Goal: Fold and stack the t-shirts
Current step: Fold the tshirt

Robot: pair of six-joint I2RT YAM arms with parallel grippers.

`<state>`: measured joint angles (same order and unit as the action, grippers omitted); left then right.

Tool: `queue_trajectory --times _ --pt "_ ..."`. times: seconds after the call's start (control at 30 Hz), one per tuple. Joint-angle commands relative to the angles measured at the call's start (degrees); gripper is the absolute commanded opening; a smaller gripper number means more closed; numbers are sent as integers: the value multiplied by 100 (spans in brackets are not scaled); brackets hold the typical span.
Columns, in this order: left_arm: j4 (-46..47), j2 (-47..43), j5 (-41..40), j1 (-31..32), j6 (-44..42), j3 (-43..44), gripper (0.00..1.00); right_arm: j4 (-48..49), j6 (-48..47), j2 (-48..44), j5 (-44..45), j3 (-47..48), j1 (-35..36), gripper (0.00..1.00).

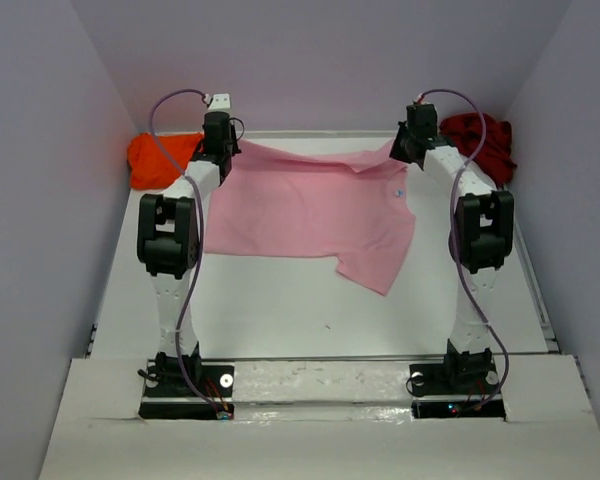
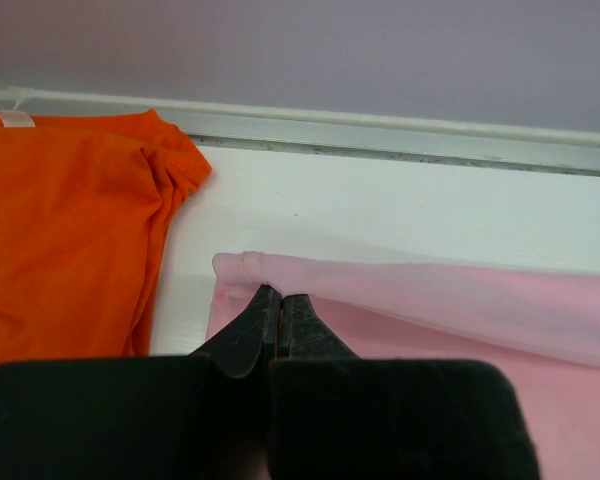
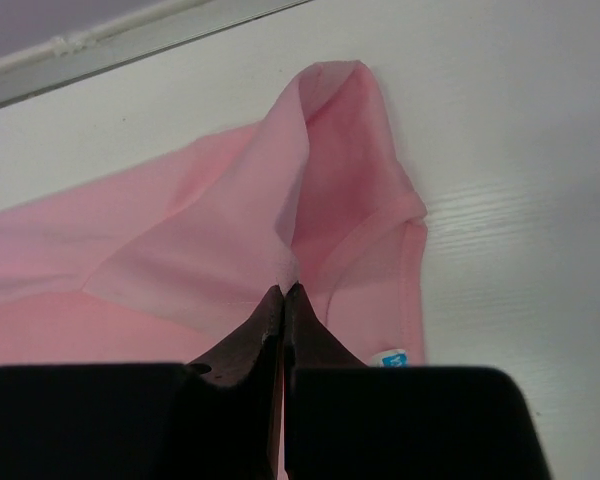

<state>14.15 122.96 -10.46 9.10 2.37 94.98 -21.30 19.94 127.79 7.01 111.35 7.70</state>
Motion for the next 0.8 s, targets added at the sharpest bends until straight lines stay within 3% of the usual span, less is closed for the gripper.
queue_trajectory --times 0.0,0.33,0.77 --pt "-491 -61 62 -84 237 425 0 478 53 -877 64 -385 29 0" --pt "-2449 351 343 -93 413 1337 0 92 167 -1598 46 -1115 134 0" --pt "-3709 650 703 -102 352 1629 0 -15 370 -2223 -50 -2046 188 0"
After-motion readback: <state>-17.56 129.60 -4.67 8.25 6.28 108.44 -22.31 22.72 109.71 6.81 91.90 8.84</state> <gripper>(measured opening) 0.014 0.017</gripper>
